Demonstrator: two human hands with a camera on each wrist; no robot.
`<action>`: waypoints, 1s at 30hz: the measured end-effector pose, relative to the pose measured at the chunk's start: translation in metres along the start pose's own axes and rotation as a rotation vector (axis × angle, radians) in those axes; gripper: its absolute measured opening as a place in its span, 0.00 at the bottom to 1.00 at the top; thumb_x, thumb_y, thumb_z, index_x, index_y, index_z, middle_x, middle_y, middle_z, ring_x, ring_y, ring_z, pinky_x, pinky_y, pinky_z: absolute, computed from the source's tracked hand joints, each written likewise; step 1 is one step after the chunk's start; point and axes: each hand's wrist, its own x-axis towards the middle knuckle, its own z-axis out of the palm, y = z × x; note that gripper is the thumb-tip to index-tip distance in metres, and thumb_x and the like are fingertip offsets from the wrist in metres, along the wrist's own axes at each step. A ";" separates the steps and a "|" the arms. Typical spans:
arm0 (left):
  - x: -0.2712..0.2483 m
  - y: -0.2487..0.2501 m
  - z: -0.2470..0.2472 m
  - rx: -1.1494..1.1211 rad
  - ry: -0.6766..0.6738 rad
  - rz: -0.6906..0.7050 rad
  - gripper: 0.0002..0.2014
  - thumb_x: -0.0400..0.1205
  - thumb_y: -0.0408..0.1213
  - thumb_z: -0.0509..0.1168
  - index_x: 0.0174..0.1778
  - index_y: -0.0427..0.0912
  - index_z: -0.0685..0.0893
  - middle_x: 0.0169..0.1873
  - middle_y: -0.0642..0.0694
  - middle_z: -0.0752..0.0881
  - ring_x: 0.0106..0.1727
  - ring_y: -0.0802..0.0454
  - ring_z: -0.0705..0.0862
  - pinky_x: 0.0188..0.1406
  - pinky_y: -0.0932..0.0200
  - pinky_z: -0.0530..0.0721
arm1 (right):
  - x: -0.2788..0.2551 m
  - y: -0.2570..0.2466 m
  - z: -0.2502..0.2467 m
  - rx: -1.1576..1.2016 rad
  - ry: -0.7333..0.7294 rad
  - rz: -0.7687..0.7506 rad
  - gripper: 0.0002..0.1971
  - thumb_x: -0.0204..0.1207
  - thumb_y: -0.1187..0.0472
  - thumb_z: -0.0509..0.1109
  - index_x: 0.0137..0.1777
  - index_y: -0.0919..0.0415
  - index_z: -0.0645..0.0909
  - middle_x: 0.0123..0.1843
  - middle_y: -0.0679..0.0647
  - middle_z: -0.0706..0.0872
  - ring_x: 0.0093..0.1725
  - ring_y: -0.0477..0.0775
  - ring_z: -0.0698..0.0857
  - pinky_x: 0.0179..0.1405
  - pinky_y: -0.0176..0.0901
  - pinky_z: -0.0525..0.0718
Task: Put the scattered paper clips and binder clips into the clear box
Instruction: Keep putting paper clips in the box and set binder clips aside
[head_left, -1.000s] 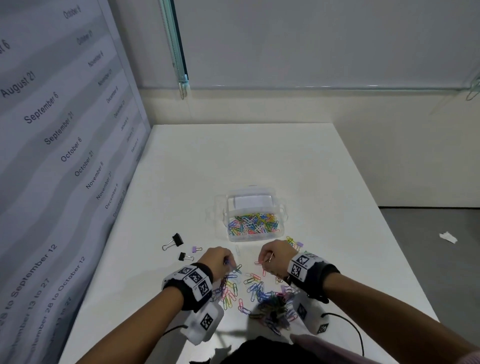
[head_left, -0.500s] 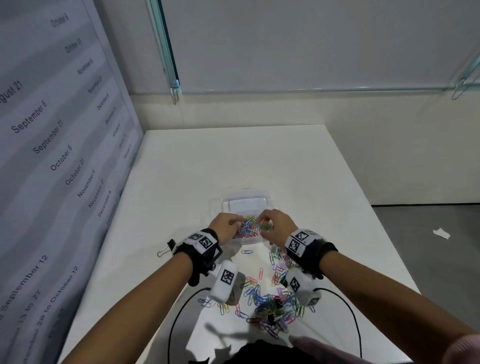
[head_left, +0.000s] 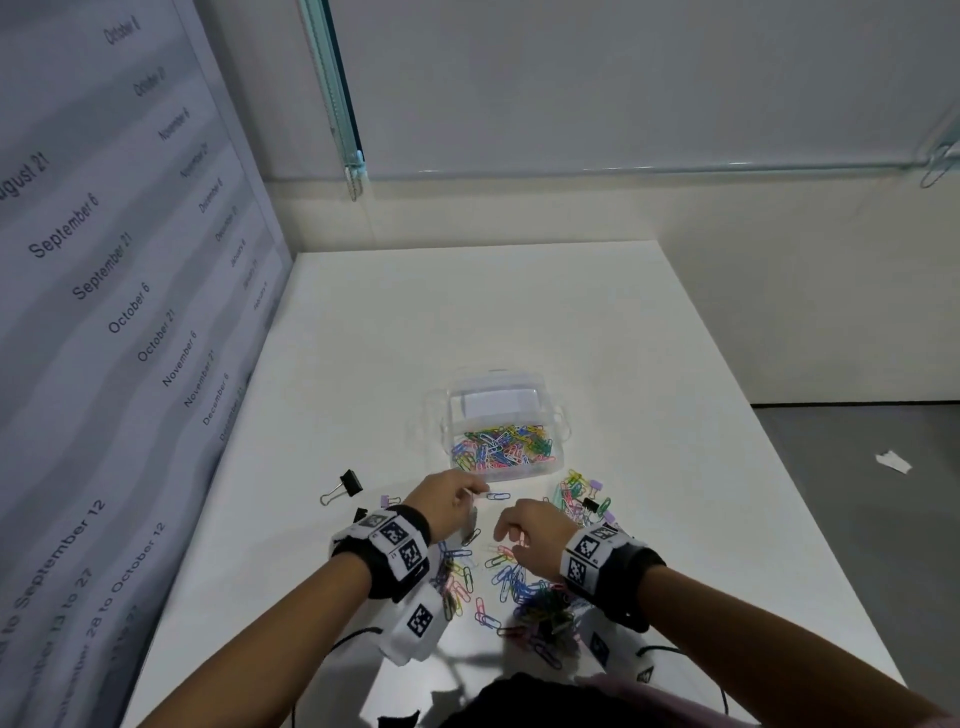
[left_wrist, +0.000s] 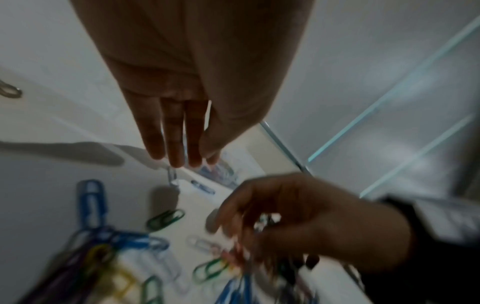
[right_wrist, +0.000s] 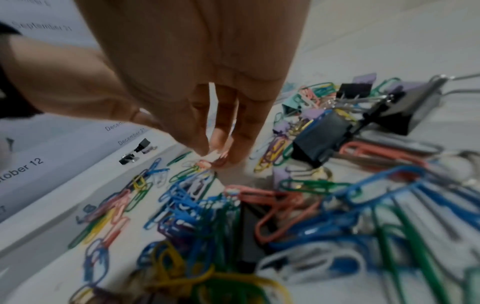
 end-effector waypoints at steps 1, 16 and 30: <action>-0.002 0.002 0.003 0.087 -0.047 0.026 0.18 0.81 0.27 0.56 0.67 0.38 0.79 0.69 0.41 0.79 0.70 0.45 0.77 0.68 0.60 0.73 | -0.002 0.003 0.000 0.032 0.048 0.005 0.14 0.73 0.69 0.63 0.56 0.60 0.81 0.47 0.51 0.74 0.44 0.49 0.73 0.46 0.40 0.73; 0.006 0.013 0.051 0.612 -0.265 0.261 0.29 0.75 0.34 0.61 0.73 0.33 0.66 0.66 0.32 0.70 0.67 0.35 0.71 0.67 0.43 0.74 | -0.020 0.030 -0.010 0.148 0.167 0.119 0.23 0.70 0.74 0.57 0.62 0.58 0.80 0.54 0.56 0.88 0.57 0.55 0.83 0.58 0.40 0.78; 0.002 0.017 0.064 0.667 -0.281 0.293 0.33 0.84 0.48 0.57 0.82 0.45 0.50 0.83 0.43 0.49 0.85 0.43 0.47 0.82 0.38 0.52 | -0.045 0.056 -0.016 0.024 0.201 0.119 0.13 0.70 0.61 0.70 0.55 0.55 0.84 0.51 0.52 0.80 0.51 0.48 0.78 0.49 0.32 0.68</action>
